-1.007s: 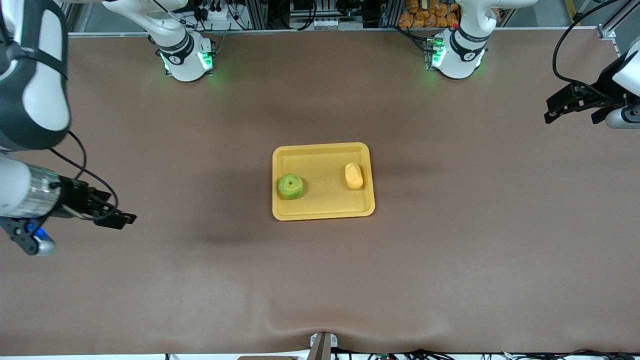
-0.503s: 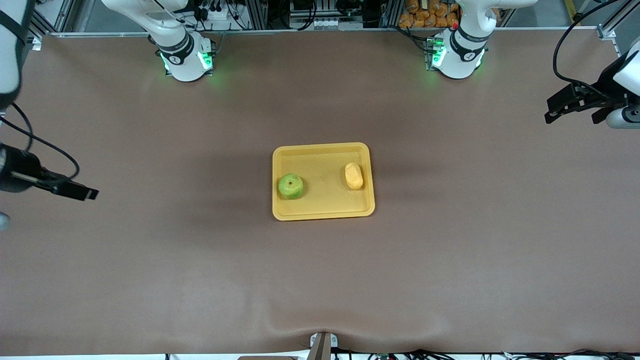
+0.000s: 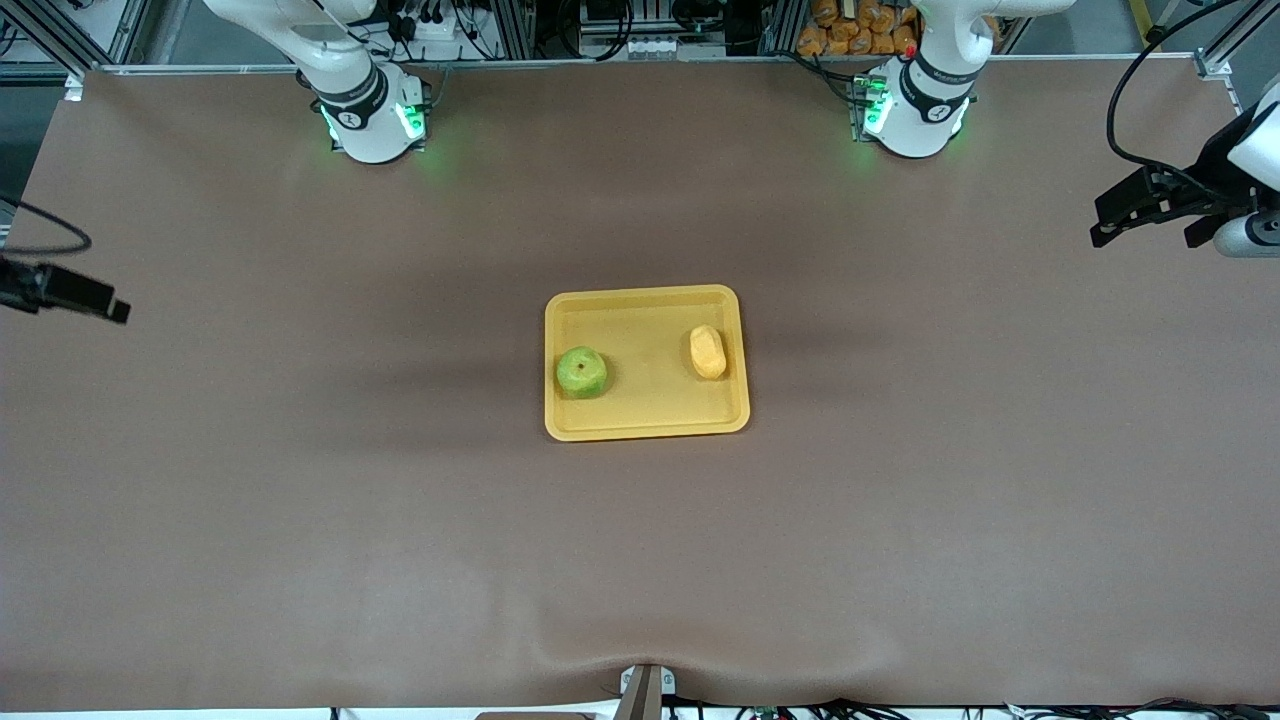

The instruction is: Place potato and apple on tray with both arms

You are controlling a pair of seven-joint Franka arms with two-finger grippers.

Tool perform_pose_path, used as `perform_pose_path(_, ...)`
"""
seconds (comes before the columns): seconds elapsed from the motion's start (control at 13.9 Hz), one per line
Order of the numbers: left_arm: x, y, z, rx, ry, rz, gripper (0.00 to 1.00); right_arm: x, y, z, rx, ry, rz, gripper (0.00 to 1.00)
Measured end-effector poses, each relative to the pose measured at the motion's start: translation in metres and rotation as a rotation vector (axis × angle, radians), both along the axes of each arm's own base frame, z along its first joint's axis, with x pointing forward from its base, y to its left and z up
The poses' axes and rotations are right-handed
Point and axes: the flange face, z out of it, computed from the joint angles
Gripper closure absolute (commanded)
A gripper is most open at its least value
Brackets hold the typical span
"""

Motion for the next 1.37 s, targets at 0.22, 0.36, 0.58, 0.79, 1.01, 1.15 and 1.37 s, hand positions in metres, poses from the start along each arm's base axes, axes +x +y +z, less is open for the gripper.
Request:
perform_pose_path(0.22,0.0,0.0,0.0,0.0,0.0,0.0,0.0,-0.02,-0.001,0.017,0.006,-0.002,0.05,0.0)
perform_pose_path(0.36,0.0,0.0,0.0,0.0,0.0,0.0,0.0,-0.032,-0.003,0.022,-0.004,-0.018,0.055,0.0)
perform_pose_path(0.58,0.0,0.0,0.0,0.0,0.0,0.001,0.0,-0.062,0.004,0.031,-0.039,-0.061,0.075,0.0)
perform_pose_path(0.79,0.0,0.001,0.0,0.0,0.0,0.001,0.0,-0.08,0.019,0.027,-0.059,-0.076,0.106,0.0)
perform_pose_path(1.01,0.0,0.001,0.0,0.0,0.0,0.002,0.0,-0.077,0.02,0.015,-0.074,-0.084,0.104,0.0)
perform_pose_path(1.15,0.0,0.001,0.0,0.0,0.0,0.002,0.0,-0.072,0.017,0.015,-0.077,-0.12,0.098,0.0)
perform_pose_path(1.37,0.0,0.001,0.0,0.0,0.0,0.002,0.0,-0.069,0.015,0.018,-0.074,-0.151,0.094,0.0)
